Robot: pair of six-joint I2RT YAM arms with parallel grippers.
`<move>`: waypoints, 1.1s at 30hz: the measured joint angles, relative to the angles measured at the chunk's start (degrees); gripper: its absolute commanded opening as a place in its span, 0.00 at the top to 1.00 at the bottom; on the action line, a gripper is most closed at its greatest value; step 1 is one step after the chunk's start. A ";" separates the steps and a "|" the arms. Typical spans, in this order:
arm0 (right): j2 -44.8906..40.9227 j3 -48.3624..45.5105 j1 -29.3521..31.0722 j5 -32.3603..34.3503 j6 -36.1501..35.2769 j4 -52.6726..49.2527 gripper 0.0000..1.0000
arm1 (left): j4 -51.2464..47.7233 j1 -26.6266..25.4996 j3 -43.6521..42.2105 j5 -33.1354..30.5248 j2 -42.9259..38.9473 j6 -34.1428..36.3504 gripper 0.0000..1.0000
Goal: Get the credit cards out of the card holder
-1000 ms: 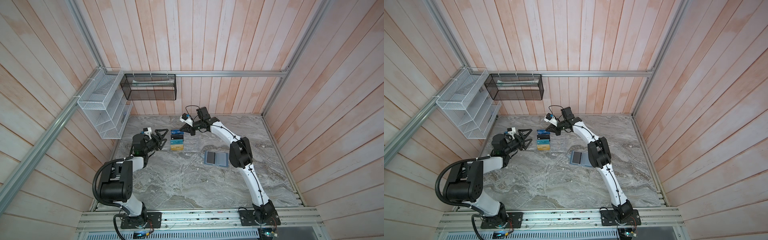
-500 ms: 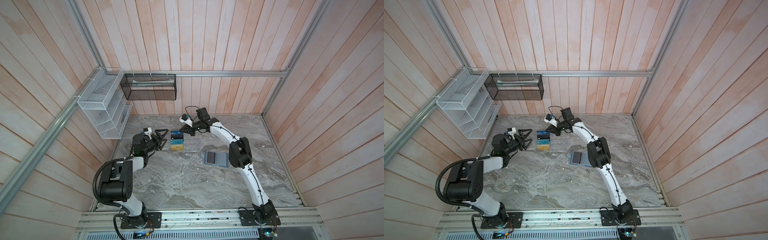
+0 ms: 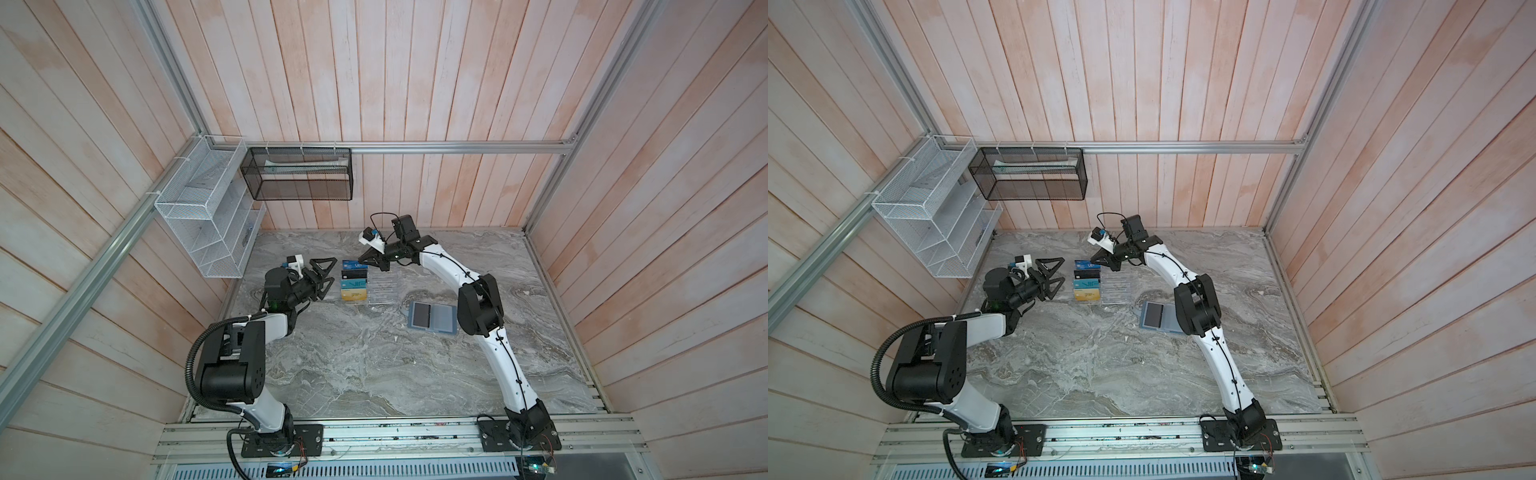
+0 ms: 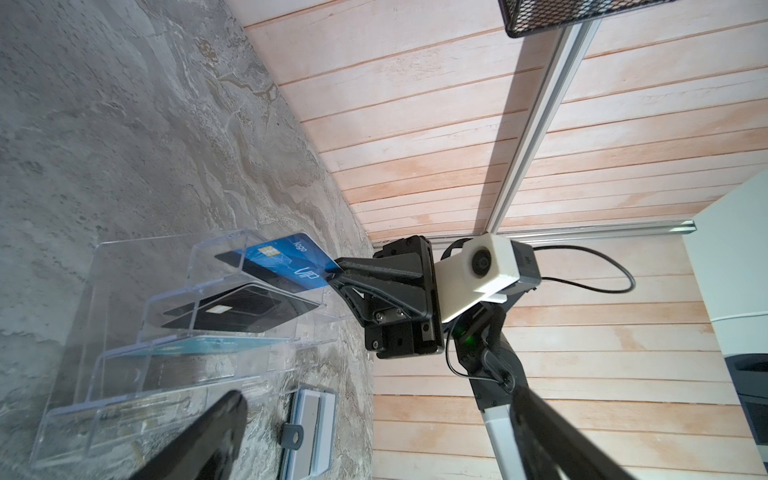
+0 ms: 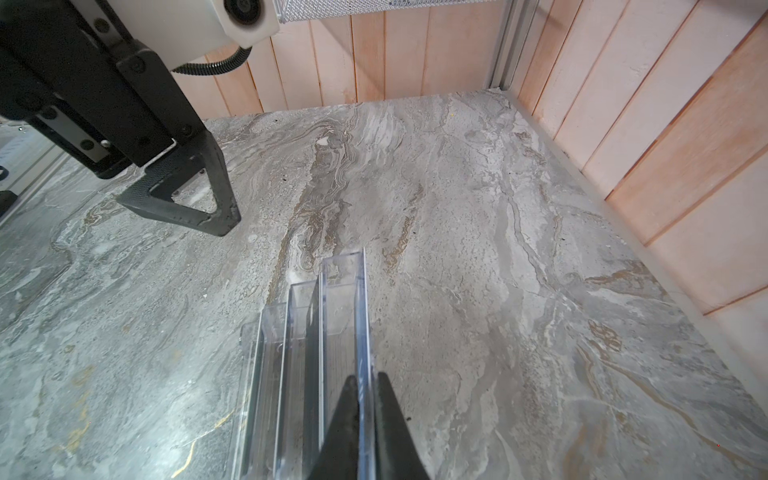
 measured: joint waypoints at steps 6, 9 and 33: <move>0.72 0.26 0.70 0.17 0.90 0.42 0.89 | 0.00 0.00 -0.02 0.02 0.20 0.00 0.00; 1.07 1.01 1.11 0.20 1.09 0.76 0.89 | 0.17 0.00 0.00 0.02 0.39 -0.04 0.00; 1.33 3.10 1.38 1.42 2.64 3.58 0.80 | 0.39 -0.15 0.00 0.26 0.76 -0.42 0.00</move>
